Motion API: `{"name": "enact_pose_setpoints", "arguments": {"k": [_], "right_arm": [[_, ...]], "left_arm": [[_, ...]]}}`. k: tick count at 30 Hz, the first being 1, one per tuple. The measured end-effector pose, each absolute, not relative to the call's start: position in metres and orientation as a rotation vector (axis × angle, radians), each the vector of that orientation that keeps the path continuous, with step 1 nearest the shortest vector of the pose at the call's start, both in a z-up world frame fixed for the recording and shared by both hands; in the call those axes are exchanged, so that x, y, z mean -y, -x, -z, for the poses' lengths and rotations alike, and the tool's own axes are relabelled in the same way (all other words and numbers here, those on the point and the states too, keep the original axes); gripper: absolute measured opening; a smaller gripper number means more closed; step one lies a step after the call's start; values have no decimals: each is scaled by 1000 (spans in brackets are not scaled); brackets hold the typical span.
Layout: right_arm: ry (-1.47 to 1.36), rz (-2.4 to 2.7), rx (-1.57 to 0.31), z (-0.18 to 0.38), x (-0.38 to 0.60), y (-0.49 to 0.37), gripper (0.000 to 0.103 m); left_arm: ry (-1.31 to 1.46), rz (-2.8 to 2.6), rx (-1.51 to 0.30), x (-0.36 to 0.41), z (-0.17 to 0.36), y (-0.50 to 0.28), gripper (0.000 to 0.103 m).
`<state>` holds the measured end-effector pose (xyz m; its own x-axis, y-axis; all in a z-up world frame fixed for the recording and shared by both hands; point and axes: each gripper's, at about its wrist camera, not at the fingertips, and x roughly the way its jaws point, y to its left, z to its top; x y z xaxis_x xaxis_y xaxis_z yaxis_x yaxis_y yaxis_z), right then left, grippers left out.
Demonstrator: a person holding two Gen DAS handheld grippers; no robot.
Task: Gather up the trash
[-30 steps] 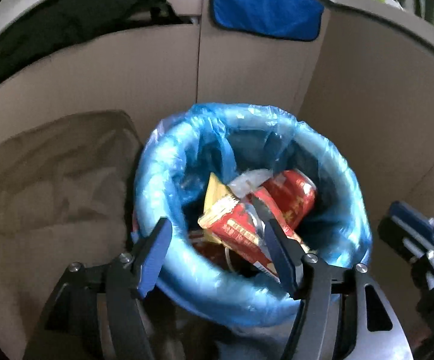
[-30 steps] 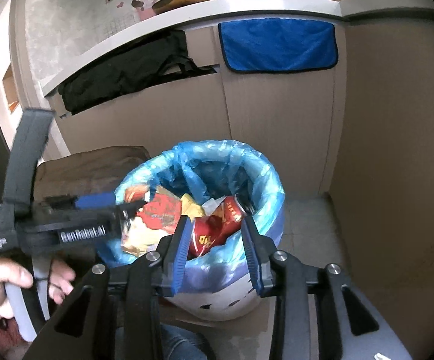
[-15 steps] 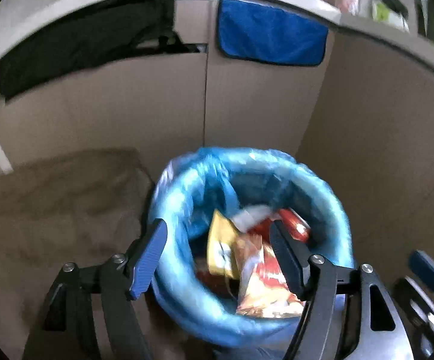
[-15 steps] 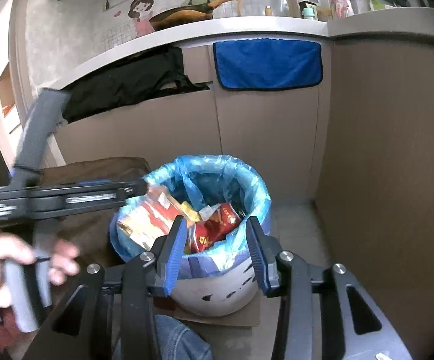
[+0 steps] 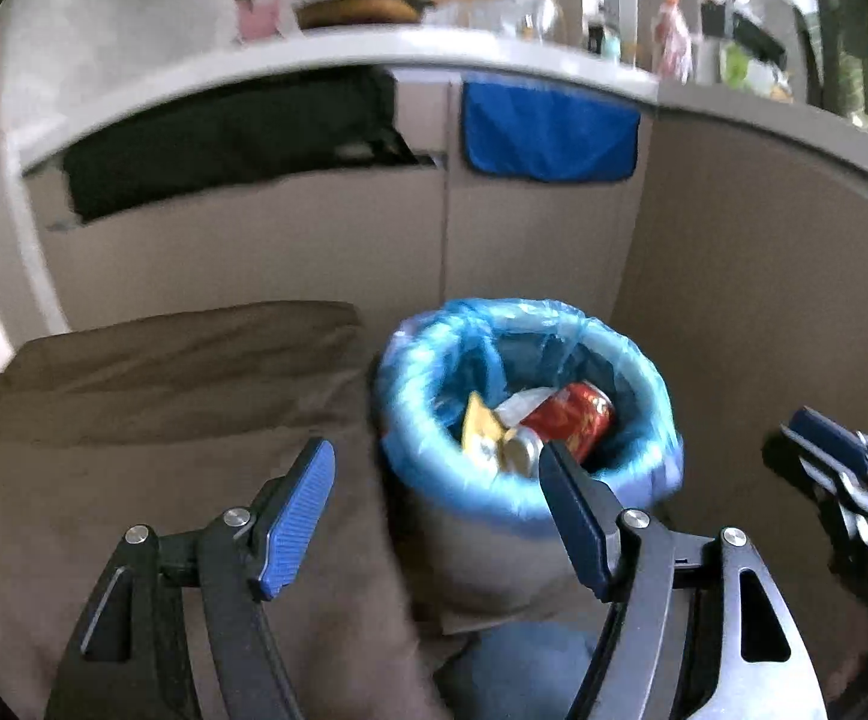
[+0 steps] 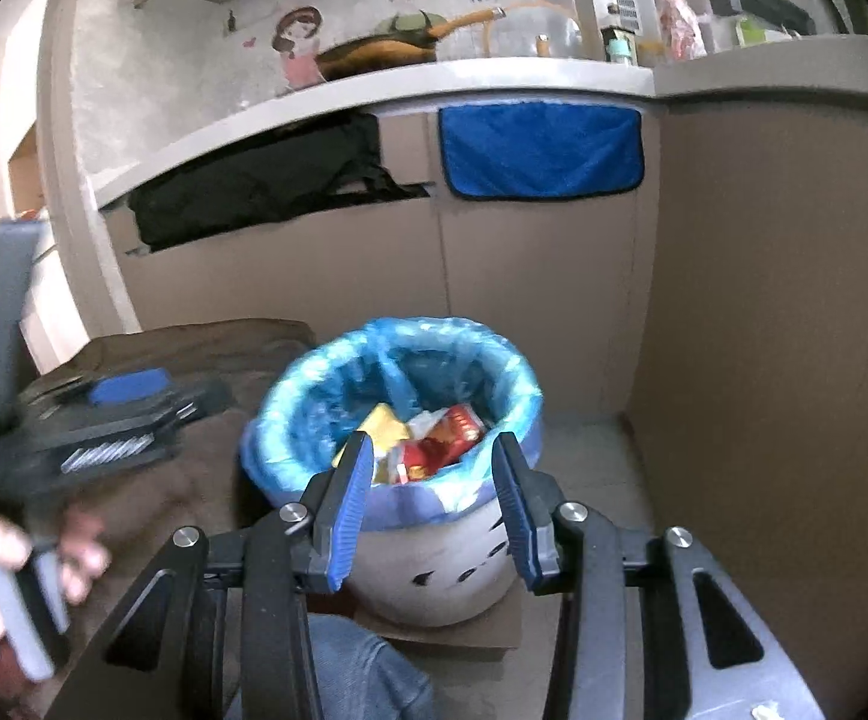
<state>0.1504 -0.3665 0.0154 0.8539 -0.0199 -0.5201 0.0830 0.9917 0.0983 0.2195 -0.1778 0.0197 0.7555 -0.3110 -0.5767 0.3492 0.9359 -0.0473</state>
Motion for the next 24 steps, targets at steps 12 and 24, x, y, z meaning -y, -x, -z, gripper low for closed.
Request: {"name": "enact_pose_setpoints", "arguments": {"k": [12, 24], "right_arm": [[-45, -5, -443, -26, 280, -51, 50], [32, 6, -411, -22, 235, -4, 52]], "left_arm": [[-107, 257, -445, 101, -27, -60, 71], [-86, 158, -436, 78, -24, -24, 71]]}}
